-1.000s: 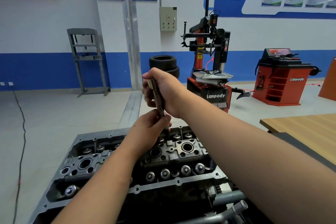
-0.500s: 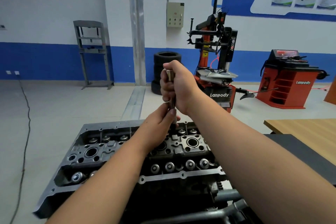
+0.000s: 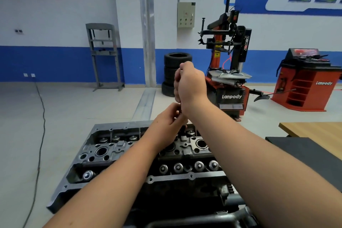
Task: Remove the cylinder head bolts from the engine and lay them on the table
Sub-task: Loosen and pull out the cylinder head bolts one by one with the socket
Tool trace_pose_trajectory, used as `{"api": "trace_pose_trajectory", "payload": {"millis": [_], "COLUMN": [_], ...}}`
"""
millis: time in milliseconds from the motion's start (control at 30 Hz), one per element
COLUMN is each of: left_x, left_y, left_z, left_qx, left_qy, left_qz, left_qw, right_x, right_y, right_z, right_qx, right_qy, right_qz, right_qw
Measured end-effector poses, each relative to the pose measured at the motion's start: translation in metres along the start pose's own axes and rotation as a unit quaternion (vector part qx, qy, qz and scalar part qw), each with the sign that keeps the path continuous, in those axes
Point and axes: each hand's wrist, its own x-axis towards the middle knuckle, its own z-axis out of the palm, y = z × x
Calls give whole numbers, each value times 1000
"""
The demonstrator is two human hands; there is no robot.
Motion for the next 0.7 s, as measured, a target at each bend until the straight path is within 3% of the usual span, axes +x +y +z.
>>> {"api": "trace_pose_trajectory", "payload": {"millis": [167, 233, 333, 467, 700], "left_x": [-3, -3, -2, 1, 0], "left_y": [0, 0, -3, -7, -4], "left_z": [-2, -2, -1, -1, 0], "left_qx": [-32, -32, -2, -13, -55], "left_qy": [-13, -16, -5, 6, -29], "left_qz": [-11, -13, -2, -10, 1], "left_qw": [999, 999, 1000, 1000, 998], "right_x": [11, 11, 1, -9, -15], "right_y": [-4, 1, 23, 53, 62], "right_z": [-18, -23, -26, -33, -36], "right_qx": [107, 114, 18, -105, -150], "right_qy": [-212, -184, -90, 24, -5], "right_qz": [125, 101, -65, -223, -257], "right_qw": [963, 971, 994, 969, 955]}}
